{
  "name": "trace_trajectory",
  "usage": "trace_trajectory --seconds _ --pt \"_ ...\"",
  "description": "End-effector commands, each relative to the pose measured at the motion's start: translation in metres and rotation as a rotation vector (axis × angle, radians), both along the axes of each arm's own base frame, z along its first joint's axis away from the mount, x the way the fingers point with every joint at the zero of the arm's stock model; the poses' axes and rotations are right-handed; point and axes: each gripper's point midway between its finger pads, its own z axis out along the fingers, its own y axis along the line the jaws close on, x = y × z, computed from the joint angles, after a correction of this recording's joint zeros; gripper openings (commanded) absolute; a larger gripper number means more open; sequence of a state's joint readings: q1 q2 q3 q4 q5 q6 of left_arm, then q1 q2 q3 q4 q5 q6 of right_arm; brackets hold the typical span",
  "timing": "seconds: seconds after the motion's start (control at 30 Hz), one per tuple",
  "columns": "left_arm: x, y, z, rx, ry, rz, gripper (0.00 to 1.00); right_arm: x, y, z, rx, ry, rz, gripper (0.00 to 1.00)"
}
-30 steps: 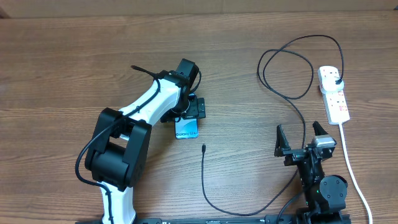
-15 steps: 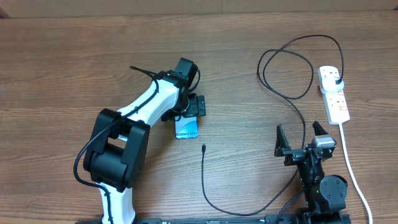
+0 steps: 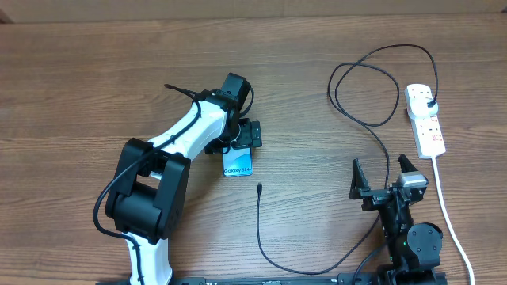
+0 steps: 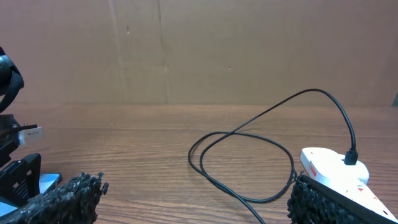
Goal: Plug charger to phone and switch on socket
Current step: 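Lower the left gripper and close it on the smartphone's top edge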
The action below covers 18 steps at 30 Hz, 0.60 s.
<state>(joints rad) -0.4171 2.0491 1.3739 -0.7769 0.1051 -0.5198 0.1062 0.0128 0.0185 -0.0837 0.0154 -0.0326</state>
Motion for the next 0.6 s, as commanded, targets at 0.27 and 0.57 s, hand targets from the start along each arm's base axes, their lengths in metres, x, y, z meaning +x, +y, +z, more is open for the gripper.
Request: trace_trajectory --seconds 0.27,0.57 --pt "-0.055 -0.010 -0.061 -0.089 0.244 -0.076 1.00 0.000 0.000 -0.003 0.003 -0.001 -0.005 1.00" --pt "-0.057 -0.019 -0.059 -0.145 0.241 -0.147 1.00 0.000 0.000 -0.003 0.003 -0.001 -0.005 1.00"
